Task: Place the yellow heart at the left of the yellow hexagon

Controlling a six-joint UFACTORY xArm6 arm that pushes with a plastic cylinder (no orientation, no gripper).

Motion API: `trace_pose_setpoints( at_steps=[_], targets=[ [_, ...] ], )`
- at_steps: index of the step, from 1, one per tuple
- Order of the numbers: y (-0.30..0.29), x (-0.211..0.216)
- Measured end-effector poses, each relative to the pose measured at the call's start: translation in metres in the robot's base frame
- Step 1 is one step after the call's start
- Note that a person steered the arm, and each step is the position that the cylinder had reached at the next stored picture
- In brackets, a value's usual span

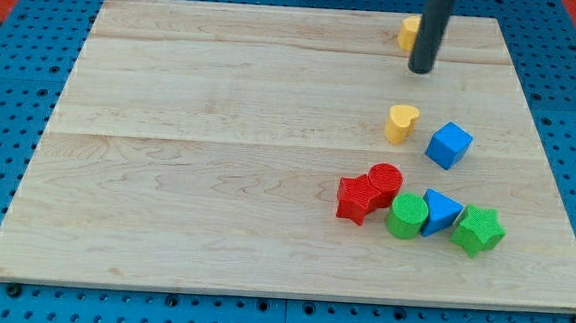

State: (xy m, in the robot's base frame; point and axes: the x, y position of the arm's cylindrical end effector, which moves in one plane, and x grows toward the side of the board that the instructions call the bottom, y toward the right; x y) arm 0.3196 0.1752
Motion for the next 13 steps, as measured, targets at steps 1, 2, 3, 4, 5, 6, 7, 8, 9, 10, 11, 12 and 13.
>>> trace_pose_setpoints(
  at_steps=[1, 2, 3, 4, 5, 6, 7, 8, 9, 10, 11, 12, 13],
  targets=[
    [0.013, 0.06],
    [0.009, 0.082],
    [0.0, 0.107],
    [-0.034, 0.118],
    [-0.067, 0.108],
    [-0.071, 0.067],
    [-0.071, 0.034],
    [-0.056, 0.031],
    [-0.03, 0.043],
    [-0.02, 0.032],
    [-0.02, -0.027],
    [-0.019, -0.01],
    [-0.032, 0.014]
  ],
)
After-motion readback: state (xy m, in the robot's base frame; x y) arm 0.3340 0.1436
